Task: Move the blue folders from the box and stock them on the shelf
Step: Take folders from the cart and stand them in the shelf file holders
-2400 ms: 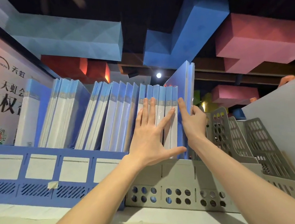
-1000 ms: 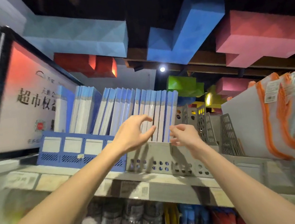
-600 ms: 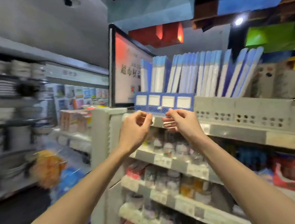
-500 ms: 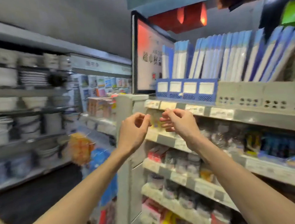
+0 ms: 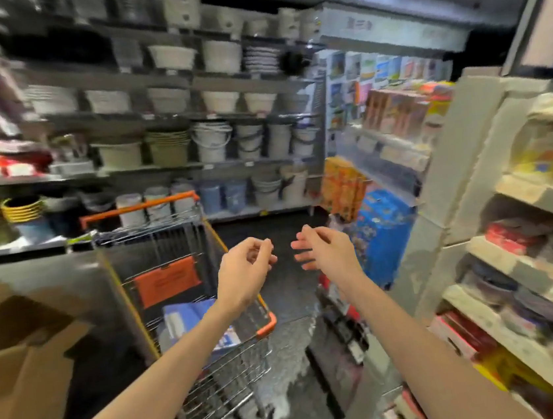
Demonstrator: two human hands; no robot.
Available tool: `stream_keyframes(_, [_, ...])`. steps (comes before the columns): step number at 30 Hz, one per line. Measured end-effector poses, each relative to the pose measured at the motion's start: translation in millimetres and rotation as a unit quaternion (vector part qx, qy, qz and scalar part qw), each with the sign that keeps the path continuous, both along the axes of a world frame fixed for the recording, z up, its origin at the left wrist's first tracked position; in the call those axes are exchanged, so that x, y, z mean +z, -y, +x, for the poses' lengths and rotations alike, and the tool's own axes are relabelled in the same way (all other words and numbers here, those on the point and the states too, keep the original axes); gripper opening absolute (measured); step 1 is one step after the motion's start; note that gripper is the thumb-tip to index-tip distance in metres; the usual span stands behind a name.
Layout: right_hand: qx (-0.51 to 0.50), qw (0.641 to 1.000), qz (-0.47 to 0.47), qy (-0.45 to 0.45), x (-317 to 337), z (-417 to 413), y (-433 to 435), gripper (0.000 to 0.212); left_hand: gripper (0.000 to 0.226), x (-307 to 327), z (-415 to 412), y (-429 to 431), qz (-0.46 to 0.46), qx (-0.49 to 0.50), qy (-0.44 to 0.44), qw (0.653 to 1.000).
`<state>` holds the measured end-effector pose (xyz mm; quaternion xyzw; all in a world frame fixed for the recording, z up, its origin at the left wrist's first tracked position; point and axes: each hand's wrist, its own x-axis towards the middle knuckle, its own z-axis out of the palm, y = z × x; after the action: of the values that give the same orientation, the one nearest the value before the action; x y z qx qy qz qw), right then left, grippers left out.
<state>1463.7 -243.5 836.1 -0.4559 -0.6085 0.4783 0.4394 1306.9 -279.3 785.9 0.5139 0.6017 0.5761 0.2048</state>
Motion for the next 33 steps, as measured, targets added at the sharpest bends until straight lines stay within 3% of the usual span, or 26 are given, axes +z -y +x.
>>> stream_keyframes(8, [0.078,0.993,-0.065,0.06,-91,-160,-31,0.023,0.025,-90,-149,3,-0.096,0.08,0.02,0.992])
stream_keyframes(15, [0.072,0.981,-0.111,0.146,-153,-264,-86,0.027,0.025,-164,-249,-45,-0.165,0.066,0.1,0.979])
stream_keyframes(23, [0.064,0.966,-0.187,0.167,-213,-319,-142,0.028,0.019,-211,-305,-90,-0.238,0.041,0.179,0.954])
stream_keyframes(28, [0.079,0.954,-0.232,0.176,-245,-331,-182,0.029,0.027,-244,-323,-122,-0.284,0.058,0.198,0.936])
stream_keyframes(33, [0.11,0.939,-0.26,0.196,-280,-353,-228,0.027,0.021,-275,-341,-163,-0.325,0.096,0.224,0.914])
